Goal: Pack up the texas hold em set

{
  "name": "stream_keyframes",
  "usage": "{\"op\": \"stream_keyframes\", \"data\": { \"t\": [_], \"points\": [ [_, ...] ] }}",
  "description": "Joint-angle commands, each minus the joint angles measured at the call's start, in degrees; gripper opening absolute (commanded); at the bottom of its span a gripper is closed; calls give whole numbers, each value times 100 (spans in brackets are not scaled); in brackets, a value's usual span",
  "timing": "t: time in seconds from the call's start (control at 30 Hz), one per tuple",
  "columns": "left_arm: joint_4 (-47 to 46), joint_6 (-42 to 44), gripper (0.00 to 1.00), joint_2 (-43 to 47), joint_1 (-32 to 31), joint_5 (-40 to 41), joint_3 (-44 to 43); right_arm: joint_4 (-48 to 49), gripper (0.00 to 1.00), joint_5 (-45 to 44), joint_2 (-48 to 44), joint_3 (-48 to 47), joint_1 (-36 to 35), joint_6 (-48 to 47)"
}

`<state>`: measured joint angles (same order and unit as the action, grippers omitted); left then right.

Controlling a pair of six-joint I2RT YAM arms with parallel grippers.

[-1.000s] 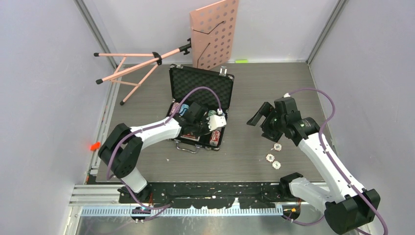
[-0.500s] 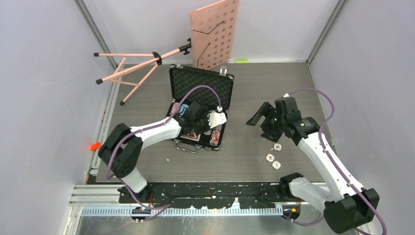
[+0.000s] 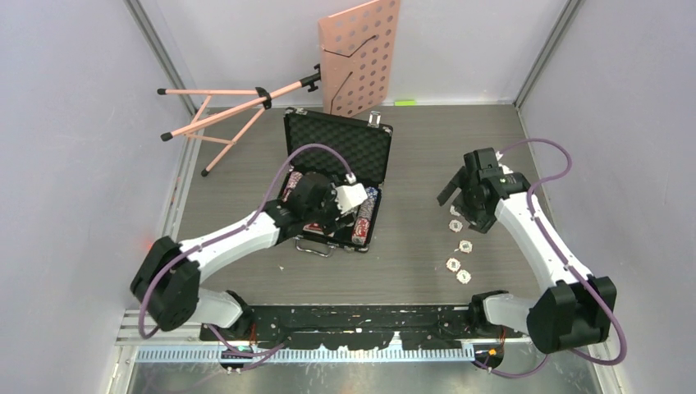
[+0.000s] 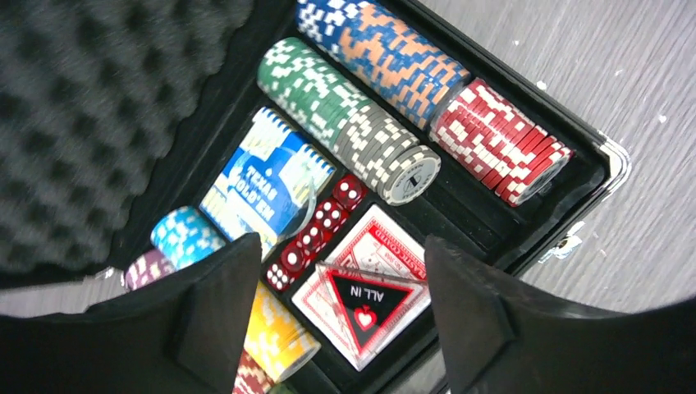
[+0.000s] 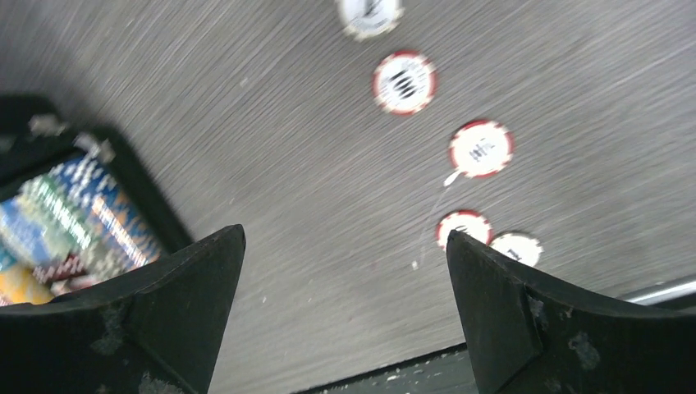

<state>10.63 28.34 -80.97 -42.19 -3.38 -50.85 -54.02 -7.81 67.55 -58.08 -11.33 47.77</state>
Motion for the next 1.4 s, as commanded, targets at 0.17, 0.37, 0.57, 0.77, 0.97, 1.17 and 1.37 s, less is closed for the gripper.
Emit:
{"op": "stream_keyframes", "data": {
  "t": [0.17,0.37,0.57,0.77,0.97,1.17,1.37],
  "points": [
    [-521,-3105,99,1307,36,1653,559,398,93,-670,930,-209,887,-349],
    [504,-5453,100,1833,95,2442,602,843,87,-120,1890,-554,1053,-472],
    [582,-5570,100,2403,97,1959,1049,976,82,36,2782,-952,1054,-480],
    [526,-5672,100,2698,97,1924,1359,1000,82,-109,3277,-1107,1054,-416],
    [32,-5731,100,3080,97,1872,1799,884,80,-417,3696,-1360,1059,-461],
    [-424,-5500,97,3206,97,1940,2200,1008,73,-329,4005,-1411,1056,-480],
    [-784,-5199,97,3426,97,2059,2618,1058,63,-252,4091,-1336,1054,-461]
  ]
}}
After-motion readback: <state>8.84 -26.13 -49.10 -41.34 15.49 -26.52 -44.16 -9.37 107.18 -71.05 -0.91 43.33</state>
